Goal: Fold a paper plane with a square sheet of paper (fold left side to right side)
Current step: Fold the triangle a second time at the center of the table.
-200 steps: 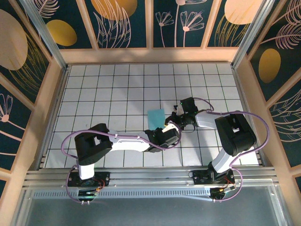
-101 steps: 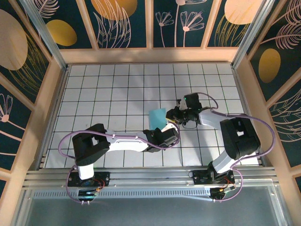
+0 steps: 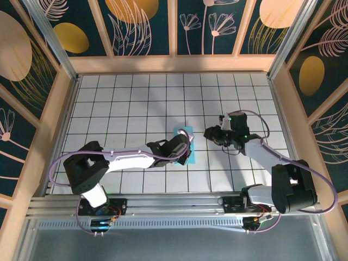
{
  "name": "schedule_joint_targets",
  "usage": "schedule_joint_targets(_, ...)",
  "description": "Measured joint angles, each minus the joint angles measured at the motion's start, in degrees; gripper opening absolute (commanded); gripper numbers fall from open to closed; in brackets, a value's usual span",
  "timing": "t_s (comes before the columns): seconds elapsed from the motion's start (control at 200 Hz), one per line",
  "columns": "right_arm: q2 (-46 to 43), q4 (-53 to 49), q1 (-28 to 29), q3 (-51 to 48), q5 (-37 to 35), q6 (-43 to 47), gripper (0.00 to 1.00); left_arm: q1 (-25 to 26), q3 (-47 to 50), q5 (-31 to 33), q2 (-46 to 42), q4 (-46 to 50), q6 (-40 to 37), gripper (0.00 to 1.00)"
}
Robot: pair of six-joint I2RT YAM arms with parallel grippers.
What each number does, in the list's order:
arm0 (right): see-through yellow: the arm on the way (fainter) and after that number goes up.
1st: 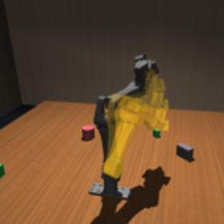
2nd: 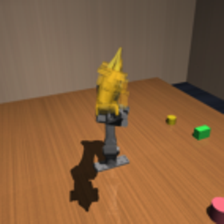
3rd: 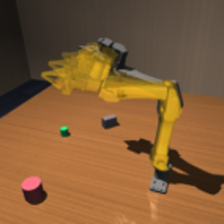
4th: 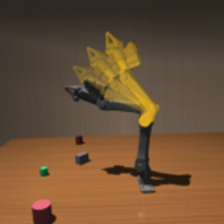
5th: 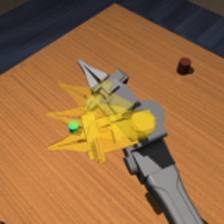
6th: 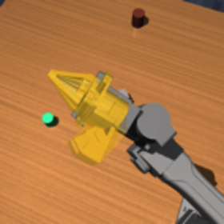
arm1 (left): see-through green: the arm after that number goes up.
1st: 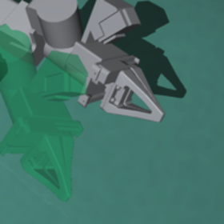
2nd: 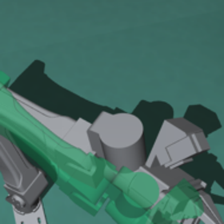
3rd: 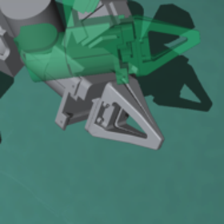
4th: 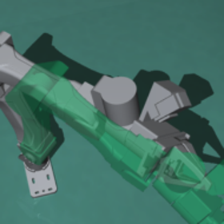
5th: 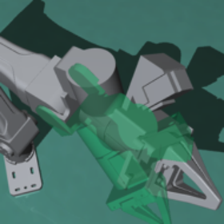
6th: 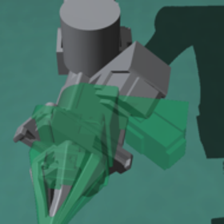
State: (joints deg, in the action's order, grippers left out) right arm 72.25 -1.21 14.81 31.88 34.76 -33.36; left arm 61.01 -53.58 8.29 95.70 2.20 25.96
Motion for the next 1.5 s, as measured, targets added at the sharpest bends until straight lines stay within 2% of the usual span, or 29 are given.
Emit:
schedule_joint_targets(0.13, -2.91, 3.34, 2.19, -6.95, 1.33, -2.38, 0.00, -1.77, 1.64, -5.31, -0.09, -2.43, 1.16, 0.00)
schedule_joint_targets(0.295, -3.02, 10.10, 9.79, -12.46, 1.27, -7.69, 0.00, -3.82, 2.89, -9.92, -0.09, -3.91, 2.25, 0.00)
schedule_joint_targets(0.425, 1.99, 16.04, 15.98, -12.90, 0.52, -10.95, 0.00, -5.22, 3.48, -12.24, -0.07, -5.07, 3.08, 0.00)
schedule_joint_targets(0.576, 7.48, 20.48, 19.80, -12.90, -0.85, -13.68, 0.00, -5.95, 3.56, -12.83, 0.09, -5.46, 3.91, 0.00)
schedule_joint_targets(0.756, 10.88, 20.63, 20.98, -11.69, -3.04, -13.92, 0.00, -5.95, 3.56, -13.00, 1.05, -5.42, 4.37, 0.00)
schedule_joint_targets(0.996, 11.13, 17.66, 21.00, -10.21, -5.90, -13.03, 0.00, -6.38, 3.56, -13.29, 1.33, -5.42, 4.39, 0.00)
schedule_joint_targets(1.496, 12.44, 12.96, 21.09, -7.15, -6.23, -9.92, 0.00, -8.24, 3.78, -13.16, 1.38, -4.81, 3.91, 0.00)
